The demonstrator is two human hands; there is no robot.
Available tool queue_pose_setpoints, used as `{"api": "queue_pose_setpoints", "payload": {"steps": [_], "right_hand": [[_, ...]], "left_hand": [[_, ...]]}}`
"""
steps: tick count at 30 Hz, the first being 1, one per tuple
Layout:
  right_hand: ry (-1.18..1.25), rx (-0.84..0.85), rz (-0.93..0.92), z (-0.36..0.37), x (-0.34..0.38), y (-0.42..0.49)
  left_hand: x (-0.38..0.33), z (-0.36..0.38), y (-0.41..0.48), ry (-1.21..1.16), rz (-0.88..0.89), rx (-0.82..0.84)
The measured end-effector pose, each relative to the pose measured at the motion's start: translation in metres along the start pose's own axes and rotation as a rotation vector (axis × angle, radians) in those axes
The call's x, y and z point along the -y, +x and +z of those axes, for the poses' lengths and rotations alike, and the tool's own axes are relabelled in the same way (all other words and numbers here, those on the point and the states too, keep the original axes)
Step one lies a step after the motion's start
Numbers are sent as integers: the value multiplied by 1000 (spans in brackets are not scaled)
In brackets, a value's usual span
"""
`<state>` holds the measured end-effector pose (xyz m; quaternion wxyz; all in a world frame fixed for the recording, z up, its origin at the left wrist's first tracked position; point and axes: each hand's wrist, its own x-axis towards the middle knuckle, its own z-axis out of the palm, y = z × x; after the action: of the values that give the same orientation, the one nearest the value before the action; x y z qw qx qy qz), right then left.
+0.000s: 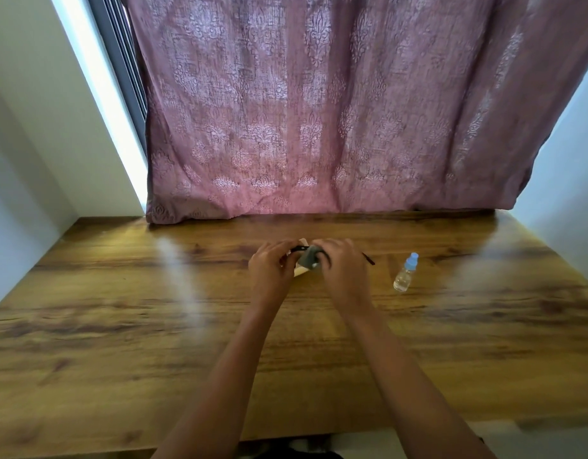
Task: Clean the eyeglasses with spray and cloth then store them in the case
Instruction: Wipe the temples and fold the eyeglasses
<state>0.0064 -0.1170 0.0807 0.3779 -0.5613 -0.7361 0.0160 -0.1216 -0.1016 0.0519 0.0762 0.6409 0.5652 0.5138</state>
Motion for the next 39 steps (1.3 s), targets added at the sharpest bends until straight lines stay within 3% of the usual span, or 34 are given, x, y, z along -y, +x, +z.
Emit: {"api": "queue_pose_setpoints", "payload": {"steps": [5,9,14,21,27,31,35,39], "right_hand": [[18,-9,-12,1,-4,2],[26,-104,154,-8,-32,3],[178,-104,339,-5,-48,3],[526,-123,707,-6,-64,-9],[724,45,996,2,-73,-24],[781,186,842,-7,-67,-23],[814,164,509,-23,-57,-14],[997,164,368,-36,-54,-7]], "left_hand": [[3,-2,-1,-33,30,-8],[8,-8,4,-60,6,-41],[12,-12,12,-104,-57,-26],[24,-25,32,-234,-291,83],[20,-43,41,-590,-541,178],[29,-54,48,-735,-797,348],[31,-59,51,-775,-1010,506],[37,-58,48,-750,-1133,581]]}}
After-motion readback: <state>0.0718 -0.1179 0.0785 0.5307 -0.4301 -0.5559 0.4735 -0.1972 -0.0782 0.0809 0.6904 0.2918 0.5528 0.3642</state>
